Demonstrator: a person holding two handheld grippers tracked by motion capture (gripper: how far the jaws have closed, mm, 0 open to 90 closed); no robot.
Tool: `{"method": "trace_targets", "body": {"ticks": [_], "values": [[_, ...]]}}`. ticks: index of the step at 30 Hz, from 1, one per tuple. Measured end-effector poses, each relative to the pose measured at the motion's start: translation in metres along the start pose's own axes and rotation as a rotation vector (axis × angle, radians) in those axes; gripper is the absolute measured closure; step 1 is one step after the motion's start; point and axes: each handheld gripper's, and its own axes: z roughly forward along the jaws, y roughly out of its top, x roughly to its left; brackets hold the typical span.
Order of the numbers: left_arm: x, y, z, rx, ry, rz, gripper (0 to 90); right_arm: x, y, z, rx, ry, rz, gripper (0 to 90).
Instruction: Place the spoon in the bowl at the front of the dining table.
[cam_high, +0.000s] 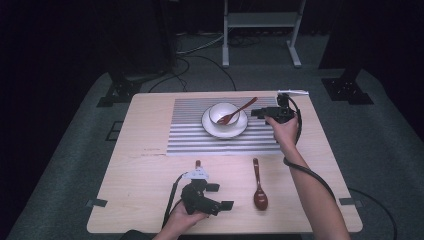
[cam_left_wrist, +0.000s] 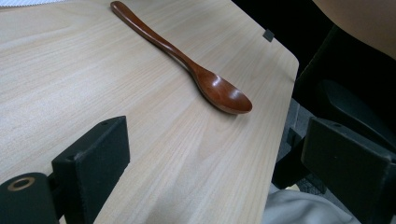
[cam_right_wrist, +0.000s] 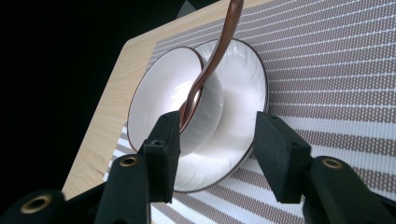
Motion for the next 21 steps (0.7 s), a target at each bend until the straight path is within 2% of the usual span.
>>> {"method": "trace_targets", "body": {"ticks": [13,21], "values": [[0.001,0.000,-0.001,0.001,0.003,-0.002,6.7,-0.008,-0.014,-0.013,0.021,0.016,-0.024,47.0],[0.003,0.000,-0.001,0.002,0.004,-0.005,6.7,-0.012,-0.023,-0.014,0.040,0.026,-0.032,46.0]]}}
